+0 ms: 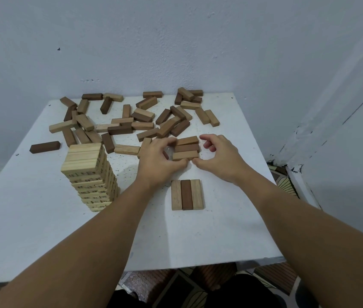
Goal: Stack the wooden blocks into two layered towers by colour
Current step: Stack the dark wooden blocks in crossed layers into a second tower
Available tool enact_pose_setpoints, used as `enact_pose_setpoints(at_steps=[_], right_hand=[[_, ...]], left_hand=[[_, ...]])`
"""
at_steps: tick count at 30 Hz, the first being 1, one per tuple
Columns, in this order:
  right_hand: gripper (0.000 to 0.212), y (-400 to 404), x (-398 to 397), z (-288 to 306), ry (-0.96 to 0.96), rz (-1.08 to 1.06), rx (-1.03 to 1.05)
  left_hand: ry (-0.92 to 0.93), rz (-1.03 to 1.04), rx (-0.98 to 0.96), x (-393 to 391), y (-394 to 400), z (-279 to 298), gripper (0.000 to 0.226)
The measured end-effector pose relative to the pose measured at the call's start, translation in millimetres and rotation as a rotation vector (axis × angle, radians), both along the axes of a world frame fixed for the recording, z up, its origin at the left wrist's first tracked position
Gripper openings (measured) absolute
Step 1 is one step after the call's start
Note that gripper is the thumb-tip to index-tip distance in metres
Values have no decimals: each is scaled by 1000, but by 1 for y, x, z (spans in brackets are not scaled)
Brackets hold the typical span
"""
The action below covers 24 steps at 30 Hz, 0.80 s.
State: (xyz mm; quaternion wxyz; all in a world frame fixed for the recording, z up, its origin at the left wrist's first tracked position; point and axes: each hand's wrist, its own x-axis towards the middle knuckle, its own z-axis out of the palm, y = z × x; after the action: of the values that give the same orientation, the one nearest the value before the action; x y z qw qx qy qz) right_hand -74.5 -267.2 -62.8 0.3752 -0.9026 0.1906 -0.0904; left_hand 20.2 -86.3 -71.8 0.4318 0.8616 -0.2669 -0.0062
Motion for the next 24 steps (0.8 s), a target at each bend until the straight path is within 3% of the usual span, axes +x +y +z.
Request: enact_pose_setpoints(at_steps=[6, 10, 17, 24], right_hand=[[74, -1, 3, -7, -7, -9, -64], [96, -2, 7, -9, 33, -22, -89], [70, -2, 4, -10, 30, 11, -110], [84, -1, 5, -11, 1, -18, -97]], left_hand=[[24, 14, -26, 0, 0, 0, 74], [30, 11, -43, -1, 1, 1, 68], [25, 16, -41, -3, 0, 4, 67], [24, 26, -21, -1, -1, 2, 79]])
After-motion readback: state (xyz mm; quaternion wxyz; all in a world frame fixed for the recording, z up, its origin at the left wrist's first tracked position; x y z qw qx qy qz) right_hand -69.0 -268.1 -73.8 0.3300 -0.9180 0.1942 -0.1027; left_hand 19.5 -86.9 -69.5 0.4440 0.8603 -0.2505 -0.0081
